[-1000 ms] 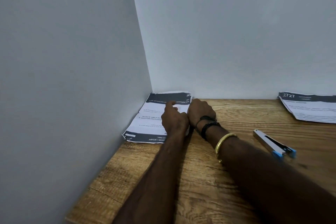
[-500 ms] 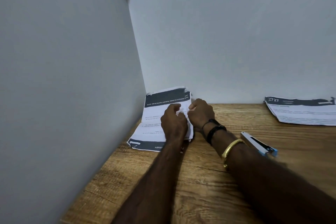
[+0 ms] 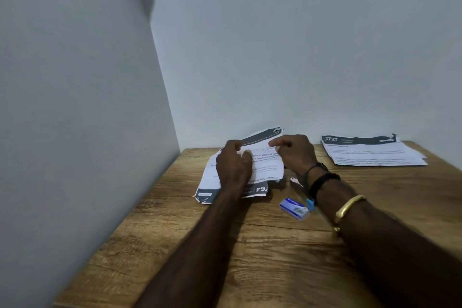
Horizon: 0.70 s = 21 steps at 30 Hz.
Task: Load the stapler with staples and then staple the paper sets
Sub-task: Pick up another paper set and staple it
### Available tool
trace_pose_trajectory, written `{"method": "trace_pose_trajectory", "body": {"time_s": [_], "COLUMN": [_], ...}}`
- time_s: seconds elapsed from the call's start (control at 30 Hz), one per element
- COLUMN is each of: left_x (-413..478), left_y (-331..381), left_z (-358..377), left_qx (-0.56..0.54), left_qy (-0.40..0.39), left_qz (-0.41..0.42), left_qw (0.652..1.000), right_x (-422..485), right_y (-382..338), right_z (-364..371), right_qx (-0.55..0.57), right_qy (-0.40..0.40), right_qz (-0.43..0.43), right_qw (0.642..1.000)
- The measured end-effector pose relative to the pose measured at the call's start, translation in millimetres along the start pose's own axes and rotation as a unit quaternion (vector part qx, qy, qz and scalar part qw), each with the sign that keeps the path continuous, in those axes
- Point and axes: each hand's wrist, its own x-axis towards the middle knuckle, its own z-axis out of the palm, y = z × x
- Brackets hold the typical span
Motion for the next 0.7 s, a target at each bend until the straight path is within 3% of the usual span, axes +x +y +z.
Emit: {"method": "trace_pose_trajectory", "body": {"time_s": [0.2, 0.47, 0.7], "left_x": [-0.1, -8.5, -4.4], "left_y": [16.8, 20.9, 17.7], "left_z": [18.5, 45.6, 56.7], "left_qx": [0.063, -0.024, -0.004], "left_qy": [0.005, -0.012, -0.022], "left_qz": [-0.055, -0.062, -0.017], "left_qw": [0.997, 0.998, 1.0], "right_x": [3.0, 2.3, 4.5], "right_y": [24.3, 43.4, 48.2], "right_z": [-62.1, -100.1, -106.3], "right_qx": [0.011, -0.021, -0.172], "right_qy": [0.001, 0.0, 0.008], "right_qz": [-0.019, 0.023, 0.028], "right_qw": [1.0, 1.0, 0.985]}}
